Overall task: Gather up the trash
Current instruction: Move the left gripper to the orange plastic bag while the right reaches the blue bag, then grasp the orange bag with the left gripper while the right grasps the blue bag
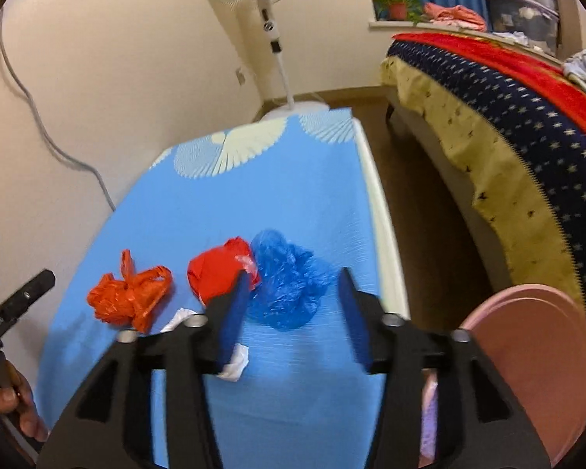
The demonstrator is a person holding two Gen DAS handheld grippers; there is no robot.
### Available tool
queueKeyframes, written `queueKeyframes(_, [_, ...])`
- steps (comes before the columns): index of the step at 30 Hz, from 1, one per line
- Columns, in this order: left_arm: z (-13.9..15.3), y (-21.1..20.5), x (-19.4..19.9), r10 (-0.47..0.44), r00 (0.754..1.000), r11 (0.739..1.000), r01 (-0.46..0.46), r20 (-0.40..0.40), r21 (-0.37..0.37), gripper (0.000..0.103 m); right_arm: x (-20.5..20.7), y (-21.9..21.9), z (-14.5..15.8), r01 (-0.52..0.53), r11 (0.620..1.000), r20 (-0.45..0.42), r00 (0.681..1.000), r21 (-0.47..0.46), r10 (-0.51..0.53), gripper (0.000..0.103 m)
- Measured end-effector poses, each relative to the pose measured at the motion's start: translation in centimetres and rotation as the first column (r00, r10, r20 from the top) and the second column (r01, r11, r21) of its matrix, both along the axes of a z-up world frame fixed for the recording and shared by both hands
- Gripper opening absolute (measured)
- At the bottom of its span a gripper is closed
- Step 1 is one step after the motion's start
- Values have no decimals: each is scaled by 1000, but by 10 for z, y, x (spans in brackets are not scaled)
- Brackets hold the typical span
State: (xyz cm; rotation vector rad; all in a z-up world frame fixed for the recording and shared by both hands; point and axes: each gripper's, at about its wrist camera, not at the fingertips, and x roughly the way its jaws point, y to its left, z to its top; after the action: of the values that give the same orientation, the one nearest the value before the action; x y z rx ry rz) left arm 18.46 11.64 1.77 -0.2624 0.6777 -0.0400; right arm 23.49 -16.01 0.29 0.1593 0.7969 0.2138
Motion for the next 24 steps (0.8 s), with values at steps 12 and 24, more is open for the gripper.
queueKeyframes(12, [-50,-1,22,53,993,999,-54,-102,-4,69,29,12,-47,22,1000,-109,994,2,-22,60])
queueKeyframes(24, [-57,-6,32,23,996,999,-27,-91,-44,38,34,14,-54,22,998,-116,993,-53,-29,19])
